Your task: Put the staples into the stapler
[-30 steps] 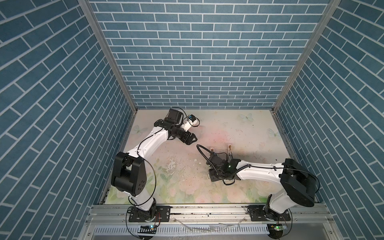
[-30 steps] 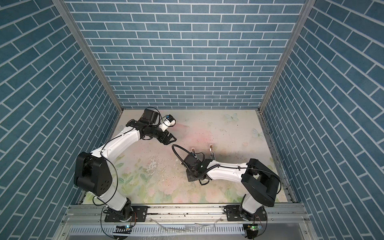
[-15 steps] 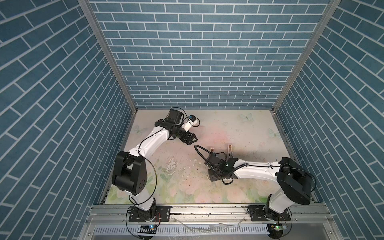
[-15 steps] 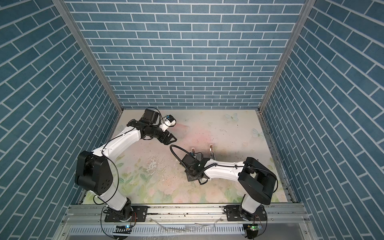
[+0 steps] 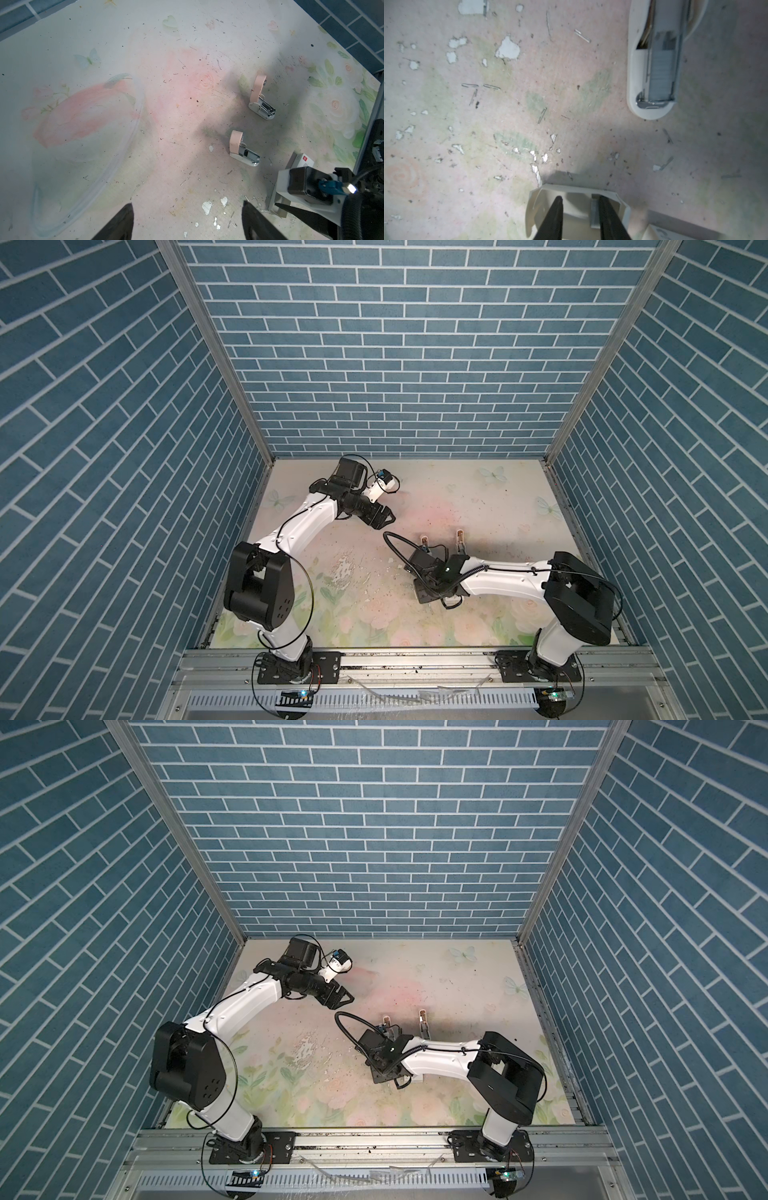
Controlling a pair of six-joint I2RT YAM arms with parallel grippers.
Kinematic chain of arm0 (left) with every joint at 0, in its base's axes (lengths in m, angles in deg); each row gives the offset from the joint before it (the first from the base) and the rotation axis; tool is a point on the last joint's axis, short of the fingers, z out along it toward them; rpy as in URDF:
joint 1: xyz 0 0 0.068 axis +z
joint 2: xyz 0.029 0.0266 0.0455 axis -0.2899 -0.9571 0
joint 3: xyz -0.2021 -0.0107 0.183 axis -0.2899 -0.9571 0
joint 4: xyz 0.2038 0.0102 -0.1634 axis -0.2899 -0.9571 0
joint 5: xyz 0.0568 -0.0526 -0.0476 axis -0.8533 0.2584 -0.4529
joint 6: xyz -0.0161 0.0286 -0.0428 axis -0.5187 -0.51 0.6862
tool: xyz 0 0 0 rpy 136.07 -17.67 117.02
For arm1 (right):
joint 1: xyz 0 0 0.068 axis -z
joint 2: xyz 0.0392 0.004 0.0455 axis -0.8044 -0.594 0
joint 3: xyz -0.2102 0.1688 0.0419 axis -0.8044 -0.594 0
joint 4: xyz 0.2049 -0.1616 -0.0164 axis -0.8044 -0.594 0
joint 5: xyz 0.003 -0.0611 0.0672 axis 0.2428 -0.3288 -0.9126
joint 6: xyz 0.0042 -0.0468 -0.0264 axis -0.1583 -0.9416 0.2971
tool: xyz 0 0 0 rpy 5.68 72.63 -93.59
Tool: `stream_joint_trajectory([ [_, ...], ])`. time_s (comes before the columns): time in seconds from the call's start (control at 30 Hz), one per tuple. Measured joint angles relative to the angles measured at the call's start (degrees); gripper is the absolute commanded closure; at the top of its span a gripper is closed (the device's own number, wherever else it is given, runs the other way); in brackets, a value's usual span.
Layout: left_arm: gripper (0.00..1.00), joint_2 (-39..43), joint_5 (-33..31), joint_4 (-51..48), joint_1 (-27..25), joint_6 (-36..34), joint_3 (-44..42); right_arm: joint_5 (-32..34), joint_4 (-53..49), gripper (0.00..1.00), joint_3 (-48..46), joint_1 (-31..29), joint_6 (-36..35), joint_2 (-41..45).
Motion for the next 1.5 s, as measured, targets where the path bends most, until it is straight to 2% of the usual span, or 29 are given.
stream_joint_trajectory([
  [0.9, 0.17, -0.1, 0.7, 0.5, 0.0, 0.7, 0.0, 5.4, -5.6, 0.67, 3.5, -1.9, 0.0, -3.0],
  [1.5, 0.17, -0.1, 0.8, 0.7, 0.0, 0.9, 0.0, 7.1, -5.9, 0.66, 3.5, -2.1, 0.1, -3.0],
])
